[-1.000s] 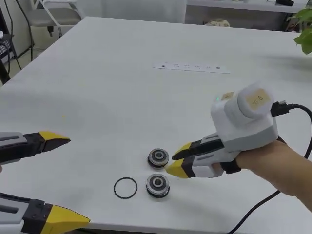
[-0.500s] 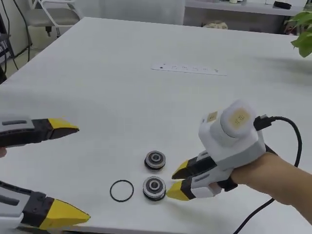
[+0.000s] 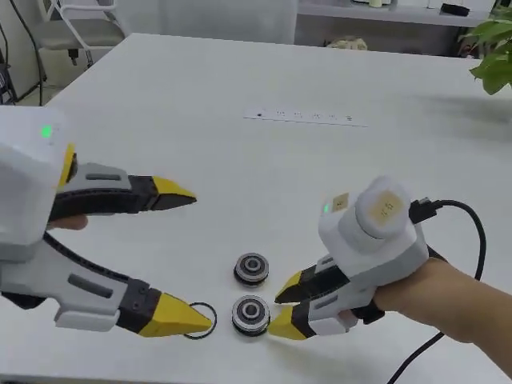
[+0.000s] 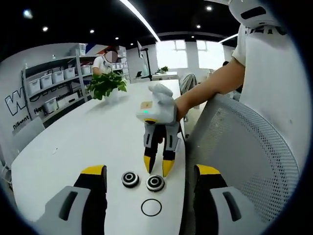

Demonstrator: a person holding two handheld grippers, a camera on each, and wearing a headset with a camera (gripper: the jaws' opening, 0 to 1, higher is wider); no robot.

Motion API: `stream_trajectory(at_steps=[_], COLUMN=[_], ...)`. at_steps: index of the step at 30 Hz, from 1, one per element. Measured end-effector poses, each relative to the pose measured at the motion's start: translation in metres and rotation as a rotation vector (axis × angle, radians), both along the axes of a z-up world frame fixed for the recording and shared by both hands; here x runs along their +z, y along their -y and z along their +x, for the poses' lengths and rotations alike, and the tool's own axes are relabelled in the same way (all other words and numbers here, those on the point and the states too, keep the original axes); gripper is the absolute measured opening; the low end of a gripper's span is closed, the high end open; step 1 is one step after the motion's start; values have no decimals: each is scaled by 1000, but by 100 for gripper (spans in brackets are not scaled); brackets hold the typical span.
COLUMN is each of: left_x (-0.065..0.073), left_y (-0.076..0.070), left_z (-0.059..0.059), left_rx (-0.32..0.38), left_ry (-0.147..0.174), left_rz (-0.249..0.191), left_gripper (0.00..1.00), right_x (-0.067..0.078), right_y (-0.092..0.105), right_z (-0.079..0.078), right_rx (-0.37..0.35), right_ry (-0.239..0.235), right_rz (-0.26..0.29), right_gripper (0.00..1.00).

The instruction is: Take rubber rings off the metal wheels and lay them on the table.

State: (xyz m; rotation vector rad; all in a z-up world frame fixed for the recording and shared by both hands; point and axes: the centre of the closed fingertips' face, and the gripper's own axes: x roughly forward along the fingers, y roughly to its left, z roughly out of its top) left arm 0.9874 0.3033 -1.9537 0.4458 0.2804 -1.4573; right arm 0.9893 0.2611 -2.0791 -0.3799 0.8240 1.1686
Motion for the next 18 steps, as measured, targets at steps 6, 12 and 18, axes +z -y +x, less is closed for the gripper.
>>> stream_trajectory(at_steps=[6, 12, 18], left_x=[-25, -48, -72], left_y=[17, 33, 36], left_z=[4, 3, 9], left_rx=[-33, -57, -33], left_ry=[-28, -59, -62], left_rz=[39, 60, 100], left_gripper=[56, 54, 49], right_x=[-2, -4, -4], right_y=[-3, -4, -4], right_z=[-2, -3, -2], right_rx=[3, 13, 8], right_ry=[-10, -10, -8], right_rz=[6, -1, 1], right_gripper=[21, 21, 20])
